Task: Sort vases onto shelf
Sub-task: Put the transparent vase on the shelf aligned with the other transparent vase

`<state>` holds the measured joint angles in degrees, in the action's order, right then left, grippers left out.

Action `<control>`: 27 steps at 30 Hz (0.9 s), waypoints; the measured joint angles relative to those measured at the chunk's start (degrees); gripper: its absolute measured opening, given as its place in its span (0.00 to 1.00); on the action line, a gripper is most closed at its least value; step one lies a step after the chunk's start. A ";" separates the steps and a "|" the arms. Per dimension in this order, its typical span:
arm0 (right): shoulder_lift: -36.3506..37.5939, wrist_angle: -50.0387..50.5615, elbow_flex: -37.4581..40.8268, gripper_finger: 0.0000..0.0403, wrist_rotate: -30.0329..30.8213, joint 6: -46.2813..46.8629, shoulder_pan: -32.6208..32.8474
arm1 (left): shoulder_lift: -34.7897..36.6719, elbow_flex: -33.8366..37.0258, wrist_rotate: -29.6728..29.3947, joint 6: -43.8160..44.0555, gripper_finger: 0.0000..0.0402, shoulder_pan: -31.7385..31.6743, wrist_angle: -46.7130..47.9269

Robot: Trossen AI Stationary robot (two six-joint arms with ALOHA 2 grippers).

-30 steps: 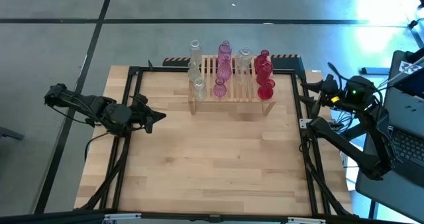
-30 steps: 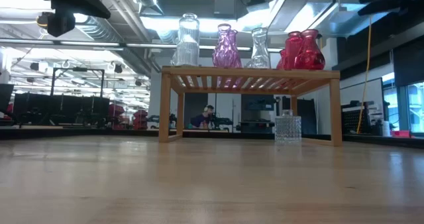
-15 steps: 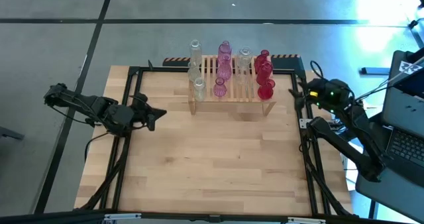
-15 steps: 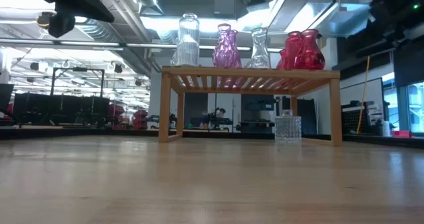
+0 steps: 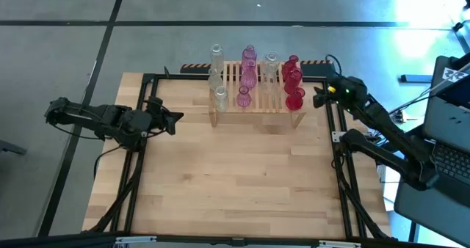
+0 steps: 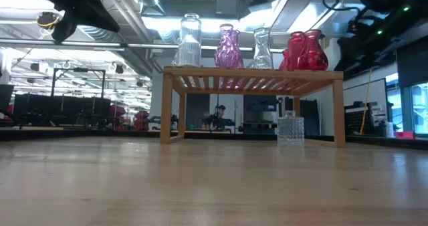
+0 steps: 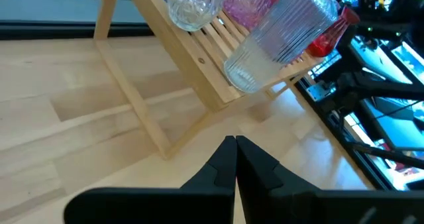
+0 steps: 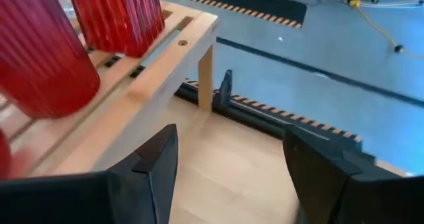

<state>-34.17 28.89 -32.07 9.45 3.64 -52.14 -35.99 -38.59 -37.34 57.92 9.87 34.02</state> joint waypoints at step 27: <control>-19.57 -16.71 0.11 0.54 -11.16 2.33 -0.01 | -0.02 0.00 3.84 -1.92 0.00 -1.38 1.31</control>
<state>-53.74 12.18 -31.97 -1.71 5.98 -52.15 -36.01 -38.59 -33.50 56.00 8.49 35.33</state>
